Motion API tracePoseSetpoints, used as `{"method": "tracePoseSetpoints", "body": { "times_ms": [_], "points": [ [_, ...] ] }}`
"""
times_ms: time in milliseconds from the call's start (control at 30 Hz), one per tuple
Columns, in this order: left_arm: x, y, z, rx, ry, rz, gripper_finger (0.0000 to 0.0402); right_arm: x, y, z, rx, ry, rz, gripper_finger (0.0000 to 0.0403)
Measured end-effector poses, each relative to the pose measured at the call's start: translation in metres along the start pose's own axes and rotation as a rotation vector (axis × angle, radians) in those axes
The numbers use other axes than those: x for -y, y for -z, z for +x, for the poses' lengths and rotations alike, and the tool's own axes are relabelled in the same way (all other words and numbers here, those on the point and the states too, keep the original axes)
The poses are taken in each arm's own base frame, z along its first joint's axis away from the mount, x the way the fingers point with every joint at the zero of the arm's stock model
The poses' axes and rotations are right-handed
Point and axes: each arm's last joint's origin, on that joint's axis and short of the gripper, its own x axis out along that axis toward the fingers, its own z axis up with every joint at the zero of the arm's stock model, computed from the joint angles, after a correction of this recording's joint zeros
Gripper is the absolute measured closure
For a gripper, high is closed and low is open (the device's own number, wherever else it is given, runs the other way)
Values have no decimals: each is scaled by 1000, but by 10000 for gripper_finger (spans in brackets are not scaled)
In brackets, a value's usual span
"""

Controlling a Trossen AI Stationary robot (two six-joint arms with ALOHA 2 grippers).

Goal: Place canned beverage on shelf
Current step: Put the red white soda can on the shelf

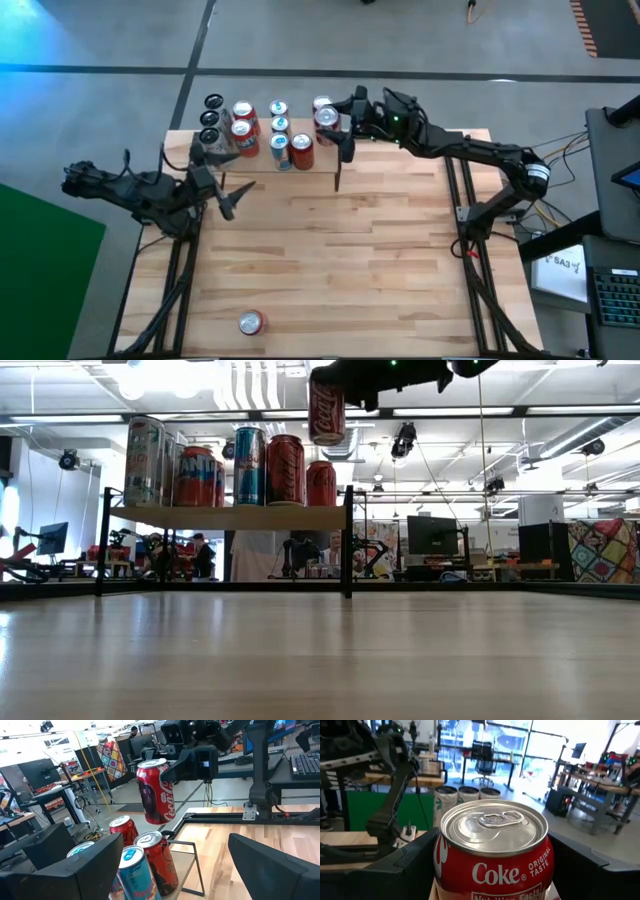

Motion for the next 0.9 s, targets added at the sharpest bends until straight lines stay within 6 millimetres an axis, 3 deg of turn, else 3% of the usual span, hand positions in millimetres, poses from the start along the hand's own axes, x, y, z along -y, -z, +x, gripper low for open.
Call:
{"method": "tracePoseSetpoints", "body": {
  "times_ms": [467, 900],
  "points": [
    [7, 2, 6, -19, 4, 22, 56, 9, 29, -9, 24, 96, 52, 106],
    [7, 2, 6, -21, 4, 34, 56, 6, 57, -14, 145, 163, 106, 106]
  ]
}}
